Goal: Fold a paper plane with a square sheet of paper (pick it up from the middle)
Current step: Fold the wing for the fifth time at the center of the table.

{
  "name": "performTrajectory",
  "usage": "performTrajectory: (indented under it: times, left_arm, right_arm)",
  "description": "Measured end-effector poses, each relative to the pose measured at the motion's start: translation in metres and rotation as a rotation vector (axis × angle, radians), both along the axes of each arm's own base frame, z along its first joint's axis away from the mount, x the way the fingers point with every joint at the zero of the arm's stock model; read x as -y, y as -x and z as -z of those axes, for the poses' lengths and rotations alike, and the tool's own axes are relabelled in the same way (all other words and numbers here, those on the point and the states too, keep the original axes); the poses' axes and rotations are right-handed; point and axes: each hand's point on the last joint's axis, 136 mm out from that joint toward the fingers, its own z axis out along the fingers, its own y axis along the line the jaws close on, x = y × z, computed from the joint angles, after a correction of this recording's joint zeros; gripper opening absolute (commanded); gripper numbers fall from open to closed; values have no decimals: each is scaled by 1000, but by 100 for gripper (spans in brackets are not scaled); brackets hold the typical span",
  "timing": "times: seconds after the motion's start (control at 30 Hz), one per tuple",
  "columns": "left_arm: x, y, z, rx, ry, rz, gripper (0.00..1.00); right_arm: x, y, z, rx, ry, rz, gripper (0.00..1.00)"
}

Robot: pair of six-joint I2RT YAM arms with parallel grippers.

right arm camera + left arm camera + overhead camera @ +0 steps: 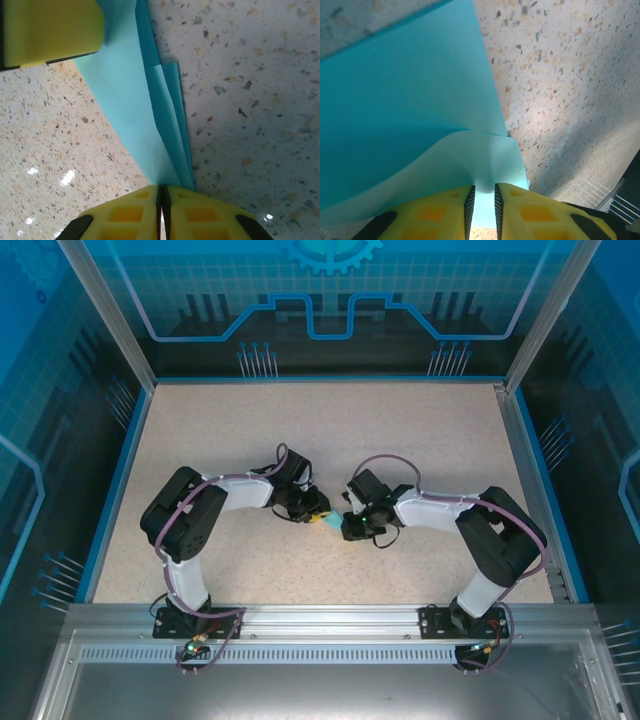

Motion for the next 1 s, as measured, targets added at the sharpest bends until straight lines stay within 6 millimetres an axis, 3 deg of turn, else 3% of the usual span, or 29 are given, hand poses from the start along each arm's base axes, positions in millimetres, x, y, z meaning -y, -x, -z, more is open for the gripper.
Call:
performTrajectory:
  times: [0.67, 1.0]
  left_arm:
    - [0, 0, 1, -7, -5, 0, 23]
    - [0, 0, 0, -6, -5, 1, 23]
  right_arm:
    - [15, 8, 1, -21, -54, 1, 13]
    - [36, 27, -1, -72, -5, 15, 14]
